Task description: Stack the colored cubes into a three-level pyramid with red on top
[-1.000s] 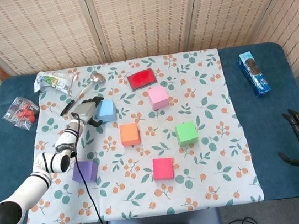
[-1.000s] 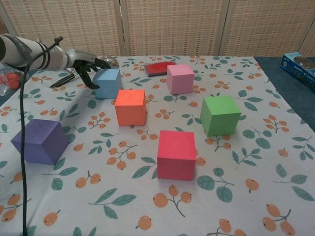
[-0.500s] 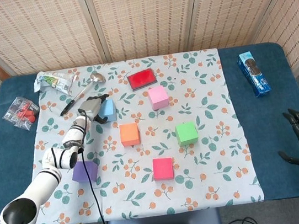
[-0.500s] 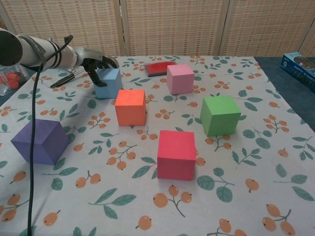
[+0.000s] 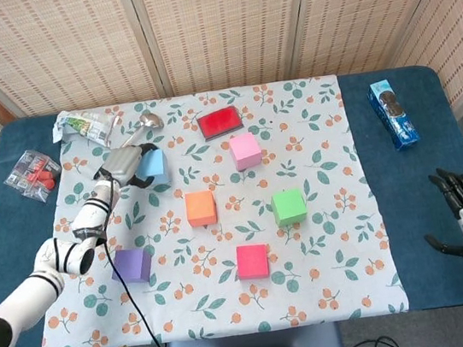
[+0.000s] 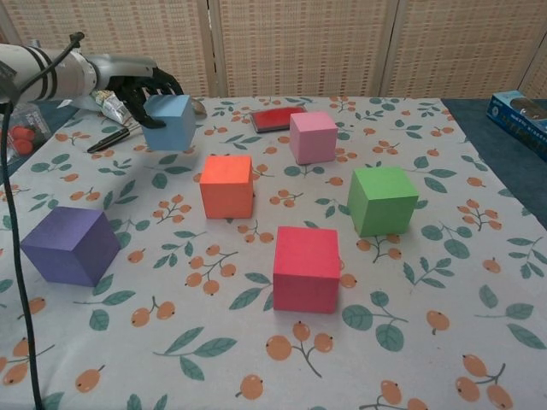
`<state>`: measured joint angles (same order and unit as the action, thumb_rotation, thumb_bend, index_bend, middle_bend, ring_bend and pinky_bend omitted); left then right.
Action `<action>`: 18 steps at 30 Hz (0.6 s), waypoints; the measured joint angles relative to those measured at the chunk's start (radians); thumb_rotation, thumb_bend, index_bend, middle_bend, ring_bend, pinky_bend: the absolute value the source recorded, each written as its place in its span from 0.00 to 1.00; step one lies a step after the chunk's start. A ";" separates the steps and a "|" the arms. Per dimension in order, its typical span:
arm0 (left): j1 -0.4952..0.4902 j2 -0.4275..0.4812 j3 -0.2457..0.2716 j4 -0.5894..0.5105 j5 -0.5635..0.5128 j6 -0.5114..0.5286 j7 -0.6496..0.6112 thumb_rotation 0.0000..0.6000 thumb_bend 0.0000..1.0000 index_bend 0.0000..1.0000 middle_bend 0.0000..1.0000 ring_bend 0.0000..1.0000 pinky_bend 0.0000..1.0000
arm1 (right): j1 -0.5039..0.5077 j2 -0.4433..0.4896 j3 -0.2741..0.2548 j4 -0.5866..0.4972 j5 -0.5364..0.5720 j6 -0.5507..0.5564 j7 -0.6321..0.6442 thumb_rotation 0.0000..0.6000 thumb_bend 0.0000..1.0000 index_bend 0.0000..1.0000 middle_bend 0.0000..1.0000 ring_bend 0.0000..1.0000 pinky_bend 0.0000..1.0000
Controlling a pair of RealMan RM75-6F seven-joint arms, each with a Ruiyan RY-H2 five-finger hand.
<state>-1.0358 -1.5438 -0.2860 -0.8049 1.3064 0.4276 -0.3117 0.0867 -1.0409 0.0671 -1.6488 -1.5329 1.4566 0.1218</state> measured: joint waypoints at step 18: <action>0.244 0.215 0.120 -0.683 -0.354 0.392 0.588 1.00 0.39 0.35 0.45 0.41 0.30 | -0.028 -0.007 -0.041 0.035 -0.074 0.068 0.054 1.00 0.08 0.00 0.00 0.00 0.00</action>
<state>-0.7919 -1.3293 -0.1656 -1.4876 0.9528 0.8200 0.2767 0.0590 -1.0480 0.0263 -1.6134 -1.6071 1.5246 0.1757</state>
